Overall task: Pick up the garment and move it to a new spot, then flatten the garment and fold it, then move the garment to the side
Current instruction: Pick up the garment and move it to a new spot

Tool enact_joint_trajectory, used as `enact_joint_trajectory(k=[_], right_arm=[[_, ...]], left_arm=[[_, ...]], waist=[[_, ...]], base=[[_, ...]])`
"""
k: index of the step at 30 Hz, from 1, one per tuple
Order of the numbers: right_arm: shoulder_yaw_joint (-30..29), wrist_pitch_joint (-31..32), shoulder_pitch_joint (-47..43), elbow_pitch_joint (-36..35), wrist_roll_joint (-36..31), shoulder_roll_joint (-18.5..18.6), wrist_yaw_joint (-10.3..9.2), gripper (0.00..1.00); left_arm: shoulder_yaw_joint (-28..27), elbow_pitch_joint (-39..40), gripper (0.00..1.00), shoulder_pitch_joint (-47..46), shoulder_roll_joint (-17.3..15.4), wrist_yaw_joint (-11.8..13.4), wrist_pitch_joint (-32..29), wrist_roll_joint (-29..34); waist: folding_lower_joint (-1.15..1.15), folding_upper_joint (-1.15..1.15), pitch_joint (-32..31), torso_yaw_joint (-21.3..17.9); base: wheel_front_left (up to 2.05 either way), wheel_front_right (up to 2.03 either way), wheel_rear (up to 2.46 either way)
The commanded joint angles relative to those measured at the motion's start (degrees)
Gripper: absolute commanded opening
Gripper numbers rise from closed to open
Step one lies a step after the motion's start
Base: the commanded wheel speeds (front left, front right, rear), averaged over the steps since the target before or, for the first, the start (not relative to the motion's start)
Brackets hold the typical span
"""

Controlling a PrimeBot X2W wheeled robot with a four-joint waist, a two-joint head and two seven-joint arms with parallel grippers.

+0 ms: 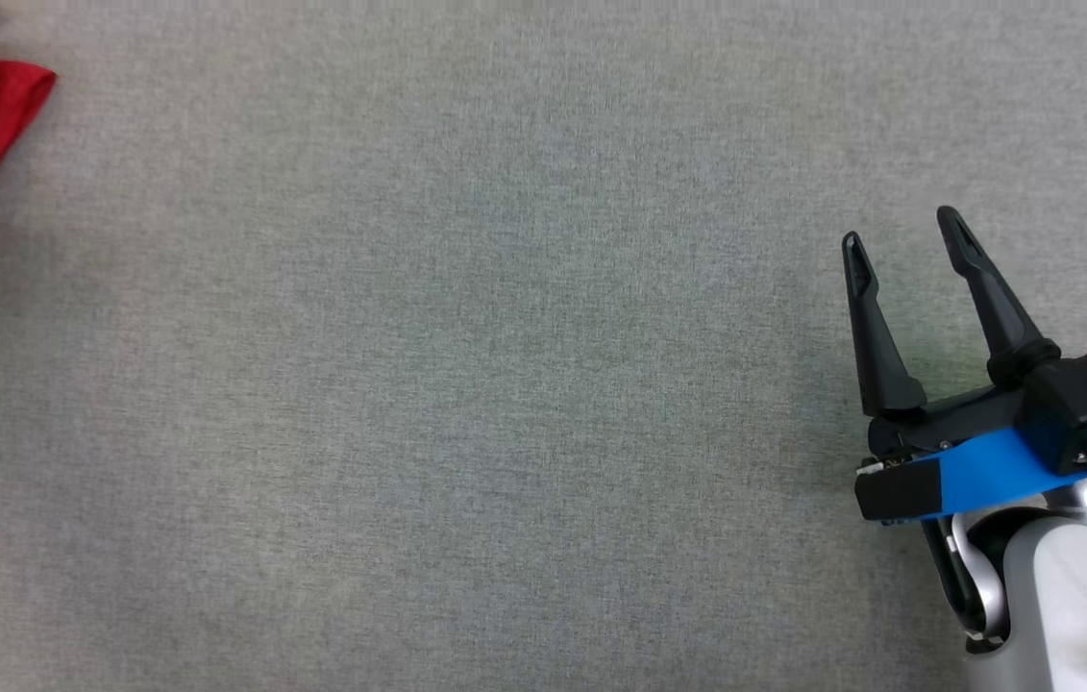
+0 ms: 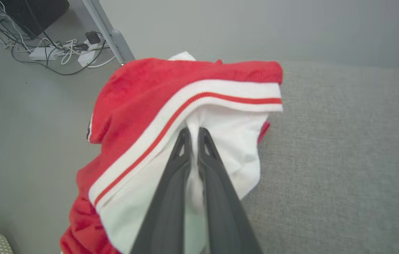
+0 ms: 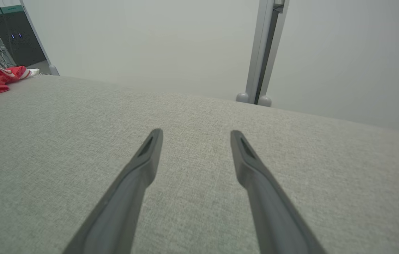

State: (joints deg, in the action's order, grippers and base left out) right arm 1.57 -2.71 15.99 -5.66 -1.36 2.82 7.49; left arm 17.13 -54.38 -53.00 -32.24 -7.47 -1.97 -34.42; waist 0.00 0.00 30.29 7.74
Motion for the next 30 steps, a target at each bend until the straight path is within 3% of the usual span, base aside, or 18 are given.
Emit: enact_joint_trajectory(k=[1, 8, 16, 24, 30], right_arm=[[0.0, -0.7, 0.5, 0.6, 0.5, 0.1, 0.01, 1.0], [-0.4, -3.3, -0.7, 4.8, 2.8, 0.1, 0.01, 1.0], [-1.3, -6.3, -3.0, 9.8, 5.9, 0.1, 0.01, 1.0], [-2.0, -9.0, -5.0, 15.0, 9.1, 0.1, 0.01, 1.0], [-3.2, -10.5, -5.7, 17.4, 10.4, 0.1, 0.01, 1.0]], left_arm=[[0.1, 0.2, 0.0, -1.1, -0.8, 0.0, 1.2, 0.4], [3.6, 4.4, 0.0, -3.1, -3.4, 0.0, 4.8, 2.2], [9.0, 13.3, 0.0, -5.7, -4.5, 0.0, 4.1, 3.1], [10.5, 28.0, 0.0, -9.2, -1.0, 1.2, 1.1, 2.4], [10.3, 37.9, 0.0, -11.7, 4.4, 3.7, -2.5, -0.9]], waist=[[0.0, 0.0, -1.2, -0.6], [0.0, 0.0, -7.5, -2.1], [0.0, 0.0, -15.5, -4.9], [0.0, 0.0, -21.9, -10.0], [0.0, 0.0, -22.8, -13.3]], base=[[0.0, 0.0, 0.0], [0.0, 0.0, 0.0], [0.0, 0.0, 0.0], [0.0, 0.0, 0.0], [0.0, 0.0, 0.0]])
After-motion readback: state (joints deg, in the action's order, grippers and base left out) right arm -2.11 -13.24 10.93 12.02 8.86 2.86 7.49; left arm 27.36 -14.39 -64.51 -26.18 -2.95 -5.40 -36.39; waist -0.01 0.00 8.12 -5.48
